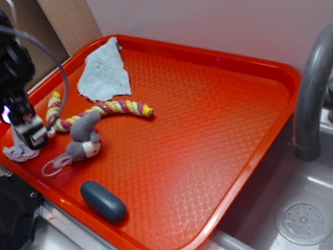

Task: Grab the white paper.

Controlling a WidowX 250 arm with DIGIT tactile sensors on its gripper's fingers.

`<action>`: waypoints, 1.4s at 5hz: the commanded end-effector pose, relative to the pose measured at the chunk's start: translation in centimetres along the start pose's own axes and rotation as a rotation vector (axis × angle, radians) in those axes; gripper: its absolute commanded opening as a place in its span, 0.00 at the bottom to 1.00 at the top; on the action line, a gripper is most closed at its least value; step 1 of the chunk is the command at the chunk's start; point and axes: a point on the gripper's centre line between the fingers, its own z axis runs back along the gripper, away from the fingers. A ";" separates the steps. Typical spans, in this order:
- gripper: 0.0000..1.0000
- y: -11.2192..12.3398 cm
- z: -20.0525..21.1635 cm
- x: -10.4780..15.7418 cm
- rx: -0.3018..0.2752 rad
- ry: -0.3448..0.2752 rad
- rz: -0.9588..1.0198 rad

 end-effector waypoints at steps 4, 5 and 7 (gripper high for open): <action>0.00 1.7 -3.9 1.5 0.149 0.087 0.060; 0.00 2.2 -4.0 1.7 0.156 0.097 0.076; 0.00 3.7 -3.7 3.9 0.215 0.117 0.195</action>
